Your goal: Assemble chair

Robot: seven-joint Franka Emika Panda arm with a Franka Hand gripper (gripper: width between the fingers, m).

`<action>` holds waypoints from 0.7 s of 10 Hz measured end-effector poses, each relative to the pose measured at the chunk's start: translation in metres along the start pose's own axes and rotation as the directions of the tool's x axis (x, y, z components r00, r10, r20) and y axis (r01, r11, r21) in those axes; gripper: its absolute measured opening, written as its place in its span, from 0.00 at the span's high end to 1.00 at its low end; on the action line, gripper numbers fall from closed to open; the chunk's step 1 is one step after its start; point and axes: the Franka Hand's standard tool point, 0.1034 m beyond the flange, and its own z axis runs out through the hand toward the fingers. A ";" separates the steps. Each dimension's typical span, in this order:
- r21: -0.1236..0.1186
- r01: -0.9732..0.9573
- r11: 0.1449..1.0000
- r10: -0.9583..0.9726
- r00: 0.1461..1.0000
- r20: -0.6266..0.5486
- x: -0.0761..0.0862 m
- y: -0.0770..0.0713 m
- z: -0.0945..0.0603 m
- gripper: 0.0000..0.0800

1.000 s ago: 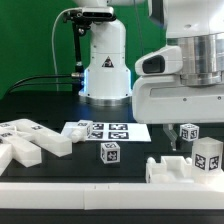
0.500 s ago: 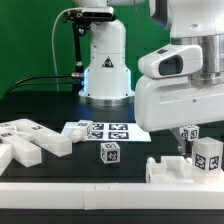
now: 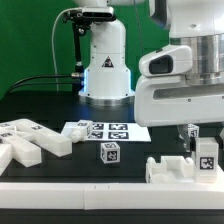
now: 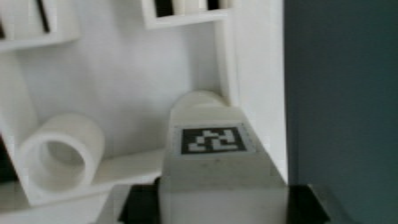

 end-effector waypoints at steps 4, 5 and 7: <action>0.035 -0.621 0.783 0.620 0.784 0.042 0.000 0.000 0.000 0.64; 0.030 -0.622 0.783 0.620 0.783 0.043 -0.002 -0.001 0.001 0.64; 0.028 -0.709 0.704 0.708 0.705 0.053 -0.003 -0.002 0.001 0.64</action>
Offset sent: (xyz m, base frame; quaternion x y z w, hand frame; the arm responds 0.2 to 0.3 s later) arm 0.0219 0.0022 0.0116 0.1399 0.0034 0.4141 0.8994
